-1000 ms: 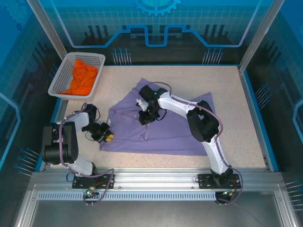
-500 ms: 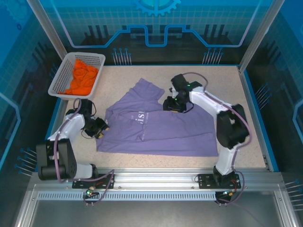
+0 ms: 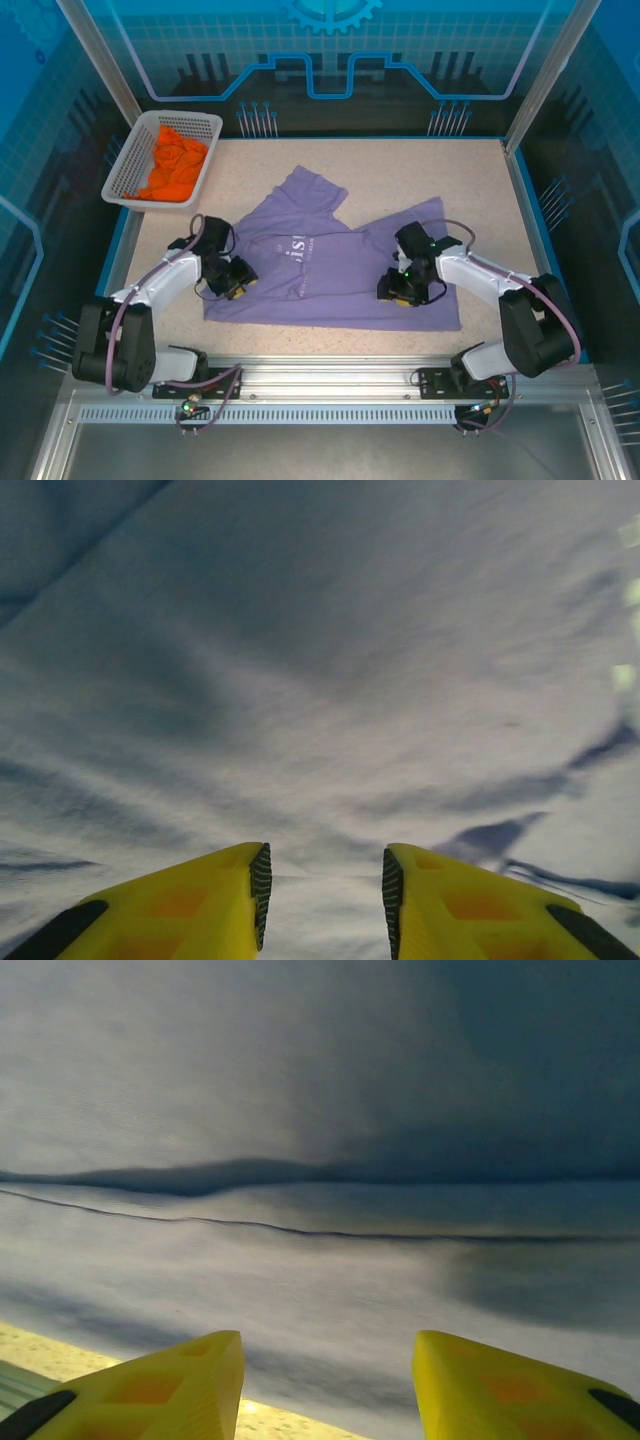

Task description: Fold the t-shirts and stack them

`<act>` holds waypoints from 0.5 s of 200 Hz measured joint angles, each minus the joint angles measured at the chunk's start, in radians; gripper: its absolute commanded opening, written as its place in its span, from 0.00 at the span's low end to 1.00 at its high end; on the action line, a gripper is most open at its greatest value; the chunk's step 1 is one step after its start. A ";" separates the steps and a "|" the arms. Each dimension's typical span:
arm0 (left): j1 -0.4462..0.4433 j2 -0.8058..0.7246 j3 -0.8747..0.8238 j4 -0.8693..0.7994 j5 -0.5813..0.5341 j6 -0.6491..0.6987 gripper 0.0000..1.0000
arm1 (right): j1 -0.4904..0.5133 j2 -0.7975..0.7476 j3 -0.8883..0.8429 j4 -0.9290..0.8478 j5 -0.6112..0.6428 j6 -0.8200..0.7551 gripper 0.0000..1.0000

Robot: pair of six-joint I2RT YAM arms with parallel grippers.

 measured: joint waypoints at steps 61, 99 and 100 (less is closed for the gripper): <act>-0.005 0.024 -0.073 -0.014 -0.062 -0.055 0.38 | -0.095 -0.005 -0.097 0.049 -0.037 -0.010 0.46; -0.005 0.035 -0.059 -0.089 -0.100 -0.069 0.38 | -0.095 -0.016 -0.118 0.060 -0.084 -0.010 0.46; -0.005 0.035 -0.059 -0.090 -0.100 -0.069 0.38 | -0.095 -0.016 -0.119 0.060 -0.086 -0.010 0.46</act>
